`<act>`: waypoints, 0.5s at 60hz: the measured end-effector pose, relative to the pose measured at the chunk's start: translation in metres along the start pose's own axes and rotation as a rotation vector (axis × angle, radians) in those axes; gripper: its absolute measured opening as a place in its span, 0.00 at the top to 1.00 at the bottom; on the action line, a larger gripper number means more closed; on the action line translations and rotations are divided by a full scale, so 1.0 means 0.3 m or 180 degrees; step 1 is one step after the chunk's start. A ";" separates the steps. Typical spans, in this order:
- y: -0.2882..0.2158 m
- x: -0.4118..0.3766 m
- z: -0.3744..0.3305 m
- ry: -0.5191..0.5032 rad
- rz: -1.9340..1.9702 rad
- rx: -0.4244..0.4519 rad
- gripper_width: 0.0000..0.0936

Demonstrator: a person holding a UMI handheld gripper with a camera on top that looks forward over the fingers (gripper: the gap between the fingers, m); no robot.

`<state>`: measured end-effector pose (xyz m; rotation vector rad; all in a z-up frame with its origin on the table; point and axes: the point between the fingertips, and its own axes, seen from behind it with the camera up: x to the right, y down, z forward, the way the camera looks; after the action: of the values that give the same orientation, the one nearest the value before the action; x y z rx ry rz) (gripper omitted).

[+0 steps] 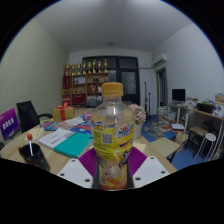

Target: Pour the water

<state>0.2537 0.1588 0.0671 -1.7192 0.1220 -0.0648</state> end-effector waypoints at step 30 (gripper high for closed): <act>-0.001 -0.083 -0.361 0.0302 -0.0041 -0.0853 0.11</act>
<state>0.2167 0.0554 0.0846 -1.9850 0.1971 -0.1452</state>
